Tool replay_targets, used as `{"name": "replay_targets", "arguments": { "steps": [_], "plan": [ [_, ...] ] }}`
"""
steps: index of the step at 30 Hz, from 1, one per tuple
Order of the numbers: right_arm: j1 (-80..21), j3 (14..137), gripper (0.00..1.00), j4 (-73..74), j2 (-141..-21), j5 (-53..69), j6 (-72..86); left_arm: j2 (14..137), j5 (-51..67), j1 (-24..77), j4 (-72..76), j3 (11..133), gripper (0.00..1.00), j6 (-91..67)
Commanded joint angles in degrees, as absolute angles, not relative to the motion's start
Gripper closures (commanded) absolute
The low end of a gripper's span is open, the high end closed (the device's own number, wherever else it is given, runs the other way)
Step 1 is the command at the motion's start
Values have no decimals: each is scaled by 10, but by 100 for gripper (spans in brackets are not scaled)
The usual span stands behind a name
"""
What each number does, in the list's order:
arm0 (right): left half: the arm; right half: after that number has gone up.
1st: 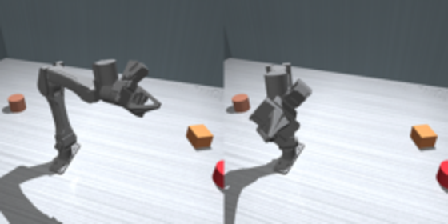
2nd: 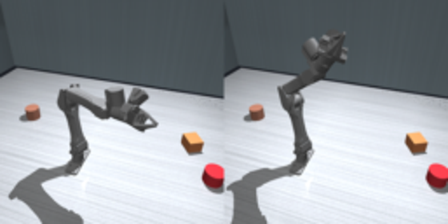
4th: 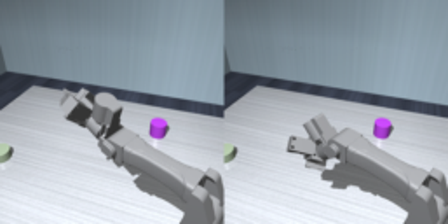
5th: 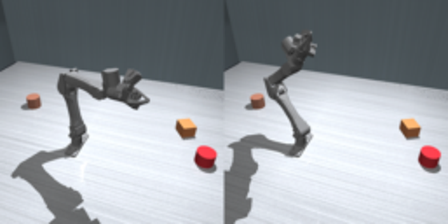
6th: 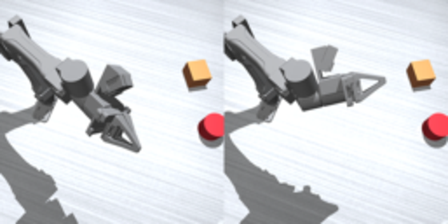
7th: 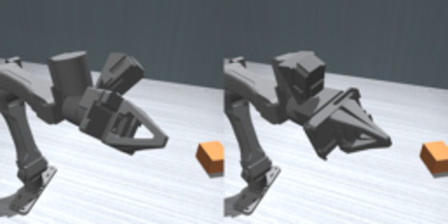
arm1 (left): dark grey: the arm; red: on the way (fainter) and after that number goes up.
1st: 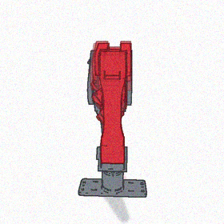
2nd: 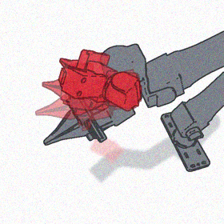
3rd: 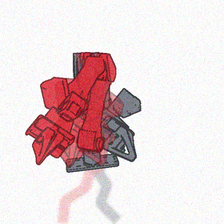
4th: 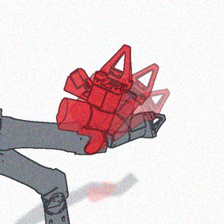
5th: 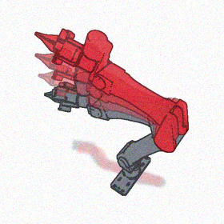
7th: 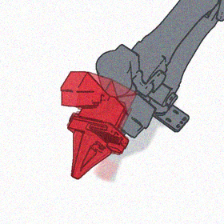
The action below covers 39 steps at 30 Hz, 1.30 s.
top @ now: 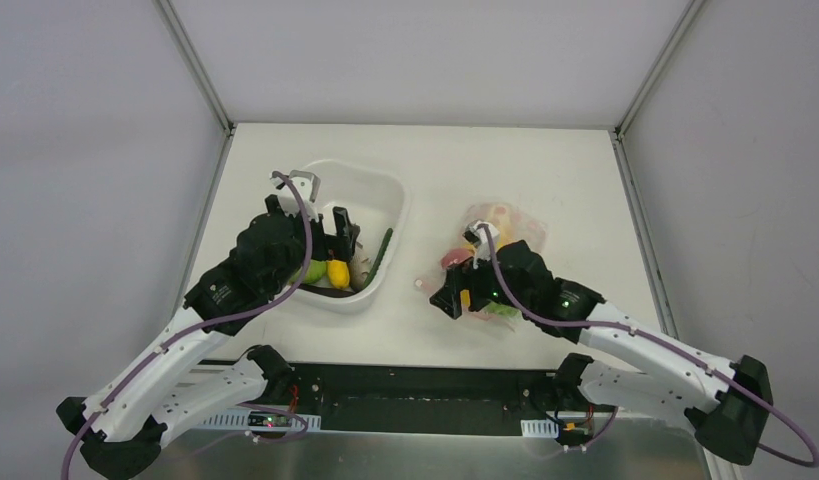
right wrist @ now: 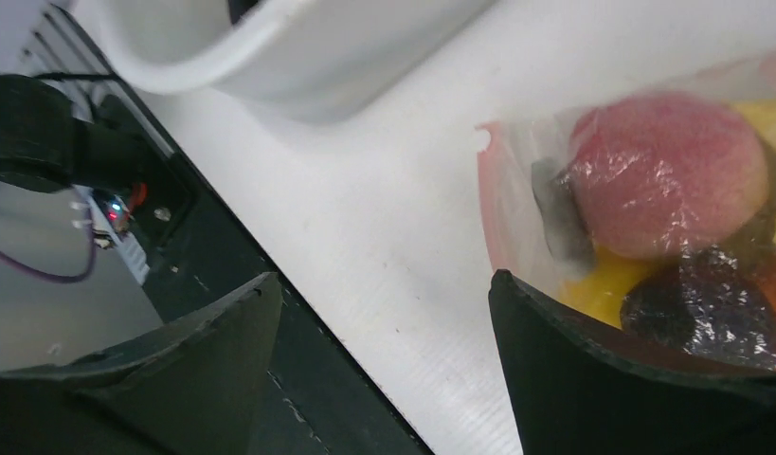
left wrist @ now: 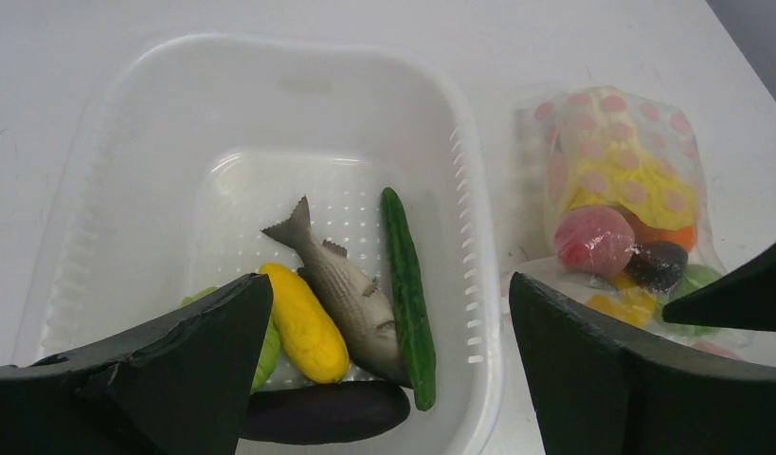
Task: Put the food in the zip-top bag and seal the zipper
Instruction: Adjust the zipper food storage bag at the center of the board, then reset both arms
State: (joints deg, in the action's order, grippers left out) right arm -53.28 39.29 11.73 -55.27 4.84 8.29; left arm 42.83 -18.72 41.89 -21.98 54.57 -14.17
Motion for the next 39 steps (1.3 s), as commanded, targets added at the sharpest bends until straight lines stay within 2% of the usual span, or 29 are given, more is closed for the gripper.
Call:
{"name": "replay_targets", "arguments": {
  "steps": [1, 11, 15, 20, 24, 26, 29, 34, 39],
  "plan": [
    [-533, 365, 17, 56, -479, 55, 100, 425, -206, 413, -218, 543, 1, -152],
    [-533, 330, 17, 47, -397, -92, 133, 487, -161, 413, -246, 580, 1, -155],
    [-533, 347, 14, 54, -384, -240, 133, 492, -190, 413, -254, 585, 1, -159],
    [-531, 372, 1, 62, -373, -440, 128, 474, -239, 397, -271, 581, 1, -158],
    [-494, 400, 0, 91, -365, -371, 88, 460, -208, 302, -311, 584, 1, -203],
    [-466, 406, 0, 93, -370, -373, 90, 449, -198, 267, -335, 591, 1, -225],
    [-387, 429, 0, 120, -393, -333, 109, 427, -241, 260, -338, 585, 1, -254],
    [-260, 439, 0, 144, -423, -179, 170, 408, -312, 260, -352, 576, 1, -295],
    [-240, 415, 0, 132, -418, -144, 202, 404, -335, 261, -364, 573, 1, -312]
  ]
}}
